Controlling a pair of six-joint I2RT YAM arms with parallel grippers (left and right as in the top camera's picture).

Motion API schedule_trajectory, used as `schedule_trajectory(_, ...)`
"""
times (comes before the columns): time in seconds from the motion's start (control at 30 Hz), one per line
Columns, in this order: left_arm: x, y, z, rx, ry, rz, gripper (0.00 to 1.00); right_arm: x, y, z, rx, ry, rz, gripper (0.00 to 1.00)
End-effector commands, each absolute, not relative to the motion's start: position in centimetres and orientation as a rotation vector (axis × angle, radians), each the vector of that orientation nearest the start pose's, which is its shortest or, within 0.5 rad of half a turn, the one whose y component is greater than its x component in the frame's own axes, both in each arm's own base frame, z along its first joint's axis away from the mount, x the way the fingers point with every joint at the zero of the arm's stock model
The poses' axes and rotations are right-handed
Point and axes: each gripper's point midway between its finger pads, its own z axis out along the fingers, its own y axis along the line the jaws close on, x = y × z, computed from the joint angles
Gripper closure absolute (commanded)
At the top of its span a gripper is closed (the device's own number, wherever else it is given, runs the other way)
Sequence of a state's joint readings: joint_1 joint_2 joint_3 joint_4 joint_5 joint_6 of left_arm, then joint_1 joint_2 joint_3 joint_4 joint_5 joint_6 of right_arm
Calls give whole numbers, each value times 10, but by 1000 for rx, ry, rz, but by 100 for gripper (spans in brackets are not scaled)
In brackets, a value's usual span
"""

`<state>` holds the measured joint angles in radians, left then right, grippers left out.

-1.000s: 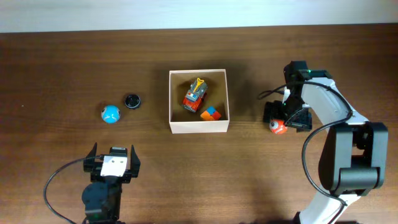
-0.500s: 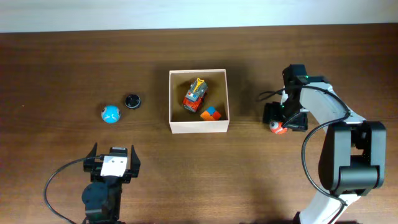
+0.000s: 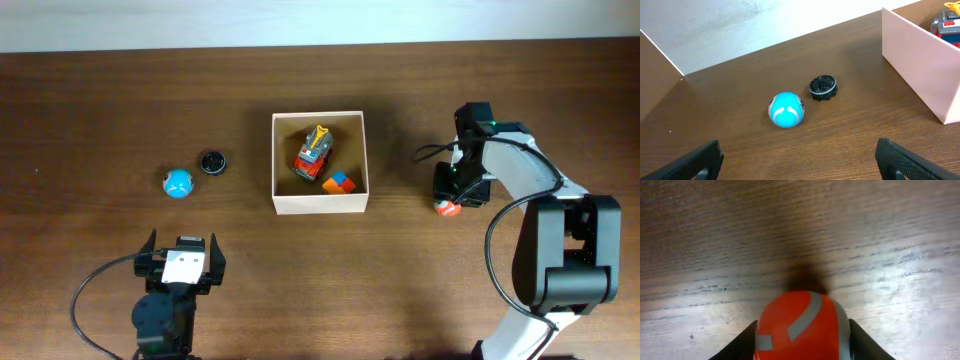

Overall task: Pack container
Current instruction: 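Lower the right gripper and grasp the red ball, then carry the red ball into the box and release it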

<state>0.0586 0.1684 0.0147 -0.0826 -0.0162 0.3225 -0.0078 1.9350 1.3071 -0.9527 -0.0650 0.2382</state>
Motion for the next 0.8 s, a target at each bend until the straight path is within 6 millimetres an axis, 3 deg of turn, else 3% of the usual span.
schedule_trajectory(0.0, 249, 19, 120, 231, 1804, 302, 1, 355, 15, 37, 395, 3125, 155, 55)
schedule_trajectory(0.27, 249, 19, 120, 231, 1804, 302, 1, 391, 40, 140, 301, 3032, 245, 55)
schedule_trajectory(0.43, 249, 19, 120, 231, 1804, 302, 1, 413, 96, 200, 78, 2880, 292, 54)
schedule_trajectory(0.57, 249, 19, 120, 231, 1804, 302, 1, 418, 161, 210, -98, 2796, 343, 54)
schedule_trajectory(0.77, 249, 19, 120, 231, 1804, 302, 1, 418, 199, 184, -184, 2809, 245, 47)
